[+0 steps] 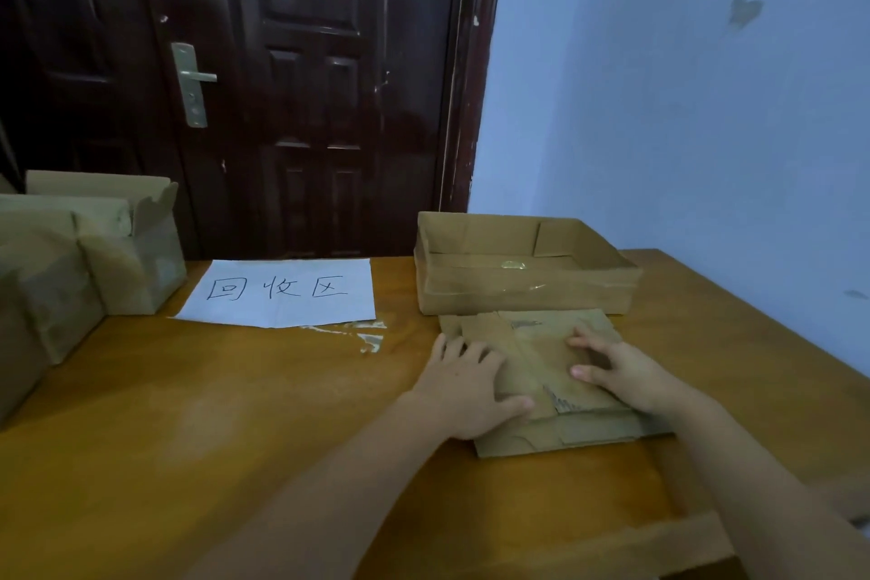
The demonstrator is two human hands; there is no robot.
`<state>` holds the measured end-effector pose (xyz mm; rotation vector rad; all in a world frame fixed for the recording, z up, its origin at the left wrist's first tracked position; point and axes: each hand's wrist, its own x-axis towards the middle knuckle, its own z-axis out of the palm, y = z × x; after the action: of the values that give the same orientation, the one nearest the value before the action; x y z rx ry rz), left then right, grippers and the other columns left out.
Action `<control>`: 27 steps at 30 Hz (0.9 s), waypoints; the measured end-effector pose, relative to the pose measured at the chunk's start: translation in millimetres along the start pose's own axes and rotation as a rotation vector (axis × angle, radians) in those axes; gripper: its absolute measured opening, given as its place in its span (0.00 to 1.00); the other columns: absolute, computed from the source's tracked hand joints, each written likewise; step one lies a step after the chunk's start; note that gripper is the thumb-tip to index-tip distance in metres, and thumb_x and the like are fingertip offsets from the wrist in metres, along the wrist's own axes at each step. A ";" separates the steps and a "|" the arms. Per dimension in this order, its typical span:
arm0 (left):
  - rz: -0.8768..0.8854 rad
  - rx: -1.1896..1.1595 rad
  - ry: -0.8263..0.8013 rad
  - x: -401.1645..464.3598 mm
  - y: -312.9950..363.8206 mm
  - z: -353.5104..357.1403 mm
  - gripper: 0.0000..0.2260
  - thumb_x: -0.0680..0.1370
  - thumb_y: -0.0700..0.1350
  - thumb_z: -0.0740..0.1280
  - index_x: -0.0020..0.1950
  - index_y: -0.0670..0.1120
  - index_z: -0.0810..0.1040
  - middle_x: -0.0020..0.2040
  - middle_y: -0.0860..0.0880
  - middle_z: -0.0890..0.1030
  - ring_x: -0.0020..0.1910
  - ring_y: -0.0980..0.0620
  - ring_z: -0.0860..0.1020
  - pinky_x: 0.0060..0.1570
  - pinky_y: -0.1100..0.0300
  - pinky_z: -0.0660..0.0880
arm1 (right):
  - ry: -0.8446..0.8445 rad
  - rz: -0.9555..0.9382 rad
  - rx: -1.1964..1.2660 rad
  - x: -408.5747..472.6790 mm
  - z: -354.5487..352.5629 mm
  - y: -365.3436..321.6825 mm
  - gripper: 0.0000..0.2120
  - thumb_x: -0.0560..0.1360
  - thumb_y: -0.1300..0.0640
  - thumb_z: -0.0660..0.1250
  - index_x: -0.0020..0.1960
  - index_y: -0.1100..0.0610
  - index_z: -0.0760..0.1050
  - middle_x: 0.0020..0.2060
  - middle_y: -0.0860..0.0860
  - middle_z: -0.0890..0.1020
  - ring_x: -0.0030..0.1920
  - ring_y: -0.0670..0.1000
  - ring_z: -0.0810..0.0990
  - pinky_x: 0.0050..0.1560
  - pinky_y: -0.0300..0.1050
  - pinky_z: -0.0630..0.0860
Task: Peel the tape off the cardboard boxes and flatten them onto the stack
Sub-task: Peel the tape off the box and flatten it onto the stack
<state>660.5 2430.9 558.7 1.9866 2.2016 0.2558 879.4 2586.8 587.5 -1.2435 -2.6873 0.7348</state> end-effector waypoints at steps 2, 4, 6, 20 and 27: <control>0.004 -0.064 -0.006 2.6 -3.6 2.4 0.47 0.71 0.81 0.49 0.82 0.55 0.57 0.83 0.51 0.54 0.83 0.42 0.45 0.79 0.41 0.44 | 0.006 0.007 0.015 1.1 1.7 2.5 0.27 0.80 0.46 0.67 0.77 0.49 0.66 0.81 0.47 0.57 0.80 0.50 0.57 0.77 0.45 0.53; -0.008 -0.144 -0.023 3.9 -5.1 6.0 0.48 0.69 0.82 0.52 0.82 0.56 0.57 0.83 0.54 0.51 0.83 0.44 0.42 0.78 0.41 0.49 | 0.021 0.001 0.030 2.1 4.0 5.2 0.26 0.81 0.46 0.67 0.77 0.49 0.66 0.81 0.48 0.58 0.80 0.50 0.56 0.77 0.46 0.52; -0.007 -0.160 -0.007 4.8 -7.5 7.7 0.45 0.72 0.81 0.53 0.82 0.56 0.57 0.83 0.56 0.51 0.83 0.45 0.43 0.78 0.42 0.51 | 0.049 -0.018 0.019 3.7 7.0 9.6 0.25 0.81 0.46 0.66 0.76 0.49 0.67 0.81 0.48 0.59 0.80 0.51 0.56 0.79 0.48 0.51; -0.003 -0.168 -0.083 3.5 -8.4 2.8 0.36 0.81 0.71 0.51 0.85 0.56 0.46 0.85 0.50 0.39 0.83 0.44 0.38 0.79 0.45 0.42 | 0.109 0.025 -0.411 7.0 15.6 -9.1 0.24 0.86 0.48 0.54 0.80 0.49 0.61 0.80 0.51 0.62 0.78 0.56 0.59 0.78 0.51 0.55; 0.025 -0.116 0.172 -30.9 -39.1 -49.6 0.34 0.83 0.66 0.56 0.84 0.51 0.55 0.84 0.51 0.54 0.83 0.51 0.53 0.79 0.53 0.51 | 0.266 -0.256 -0.410 -1.8 10.4 -97.0 0.25 0.84 0.56 0.58 0.80 0.49 0.61 0.79 0.48 0.63 0.79 0.49 0.60 0.77 0.41 0.50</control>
<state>614.2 2395.5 597.9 1.9982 2.2052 0.5649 810.5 2527.9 623.2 -0.9464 -2.7692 -0.0166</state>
